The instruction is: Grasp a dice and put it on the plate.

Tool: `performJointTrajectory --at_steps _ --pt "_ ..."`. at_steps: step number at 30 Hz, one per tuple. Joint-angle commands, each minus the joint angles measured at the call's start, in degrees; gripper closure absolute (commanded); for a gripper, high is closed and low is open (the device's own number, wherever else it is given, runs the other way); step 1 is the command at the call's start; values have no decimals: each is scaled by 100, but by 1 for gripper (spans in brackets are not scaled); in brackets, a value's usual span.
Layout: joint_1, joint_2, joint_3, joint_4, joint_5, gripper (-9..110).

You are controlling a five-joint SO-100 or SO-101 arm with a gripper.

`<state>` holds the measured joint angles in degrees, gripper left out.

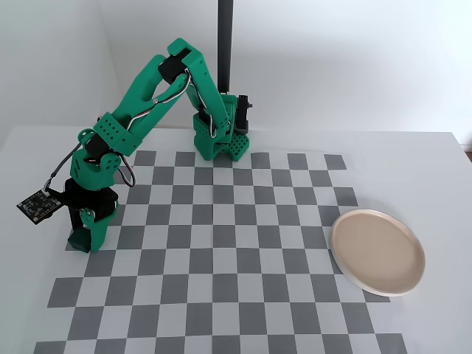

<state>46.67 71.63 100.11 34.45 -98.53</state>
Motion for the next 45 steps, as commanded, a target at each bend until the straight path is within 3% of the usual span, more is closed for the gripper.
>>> performJointTrajectory --at_steps 1,14,25,30,45 --pt "0 290 -158 70 -70 86" --pt "-193 123 -158 -220 62 85" --pt "-185 88 -158 -237 53 92" --pt "-176 97 -158 -202 53 105" --pt "-835 958 -167 -334 923 106"
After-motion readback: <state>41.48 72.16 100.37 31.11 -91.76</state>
